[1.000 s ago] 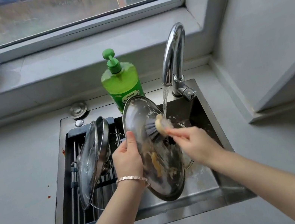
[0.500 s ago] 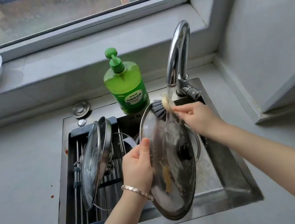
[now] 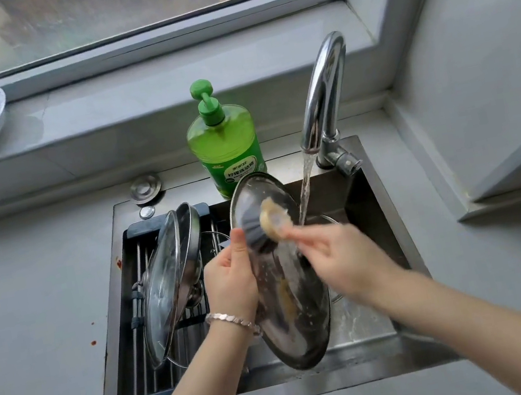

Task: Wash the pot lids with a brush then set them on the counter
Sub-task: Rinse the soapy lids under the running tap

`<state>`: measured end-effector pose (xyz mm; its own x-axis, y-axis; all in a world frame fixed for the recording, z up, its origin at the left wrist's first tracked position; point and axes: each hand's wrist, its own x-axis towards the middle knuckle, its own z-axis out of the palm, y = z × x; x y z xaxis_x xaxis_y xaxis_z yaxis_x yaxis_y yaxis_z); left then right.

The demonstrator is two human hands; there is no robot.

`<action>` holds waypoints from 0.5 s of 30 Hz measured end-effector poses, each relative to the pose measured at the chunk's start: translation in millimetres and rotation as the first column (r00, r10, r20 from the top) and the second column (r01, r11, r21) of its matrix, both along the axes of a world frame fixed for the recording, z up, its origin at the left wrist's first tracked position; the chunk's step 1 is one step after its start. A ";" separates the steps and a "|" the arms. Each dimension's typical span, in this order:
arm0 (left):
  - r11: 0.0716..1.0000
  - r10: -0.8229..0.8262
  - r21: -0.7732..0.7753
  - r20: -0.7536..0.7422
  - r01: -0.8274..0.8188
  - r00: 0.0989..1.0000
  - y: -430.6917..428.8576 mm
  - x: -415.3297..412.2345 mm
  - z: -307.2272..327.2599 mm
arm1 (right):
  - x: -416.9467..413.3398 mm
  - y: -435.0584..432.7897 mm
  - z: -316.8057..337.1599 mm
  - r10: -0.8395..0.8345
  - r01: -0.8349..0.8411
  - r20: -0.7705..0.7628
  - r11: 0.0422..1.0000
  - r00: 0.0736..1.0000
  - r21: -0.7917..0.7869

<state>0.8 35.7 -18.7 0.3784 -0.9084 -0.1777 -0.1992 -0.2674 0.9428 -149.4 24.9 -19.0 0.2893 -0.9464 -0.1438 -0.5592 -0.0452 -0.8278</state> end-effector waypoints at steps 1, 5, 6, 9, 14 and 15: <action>0.999 0.047 0.022 -0.005 -0.047 0.999 -2.7 0.6 -1.1 | 1.8 19.8 0.8 0.051 -0.052 -0.034 0.998 0.998 -0.043; 0.983 0.150 0.104 0.028 -0.152 0.988 -4.5 -3.1 -1.1 | -9.0 45.7 -12.6 0.103 -0.123 -0.132 0.980 0.986 -0.155; 0.982 0.153 0.104 0.030 -0.155 0.988 -3.0 -5.3 -0.5 | -13.1 35.1 -16.1 0.056 -0.074 -0.132 0.988 0.990 -0.137; 0.979 0.179 0.097 -0.012 -0.177 0.984 0.0 -13.3 6.0 | -22.0 3.7 -24.0 -0.118 0.117 -0.080 0.993 0.990 -0.019; 0.906 0.400 0.169 -0.035 -0.389 0.916 -4.0 -9.8 12.9 | -14.8 65.3 -29.2 0.075 -0.067 0.058 0.989 0.995 -0.133; 0.895 0.420 0.174 -0.025 -0.410 0.907 -3.1 -8.2 14.2 | -21.6 74.2 -34.4 0.089 -0.082 0.050 0.989 0.995 -0.119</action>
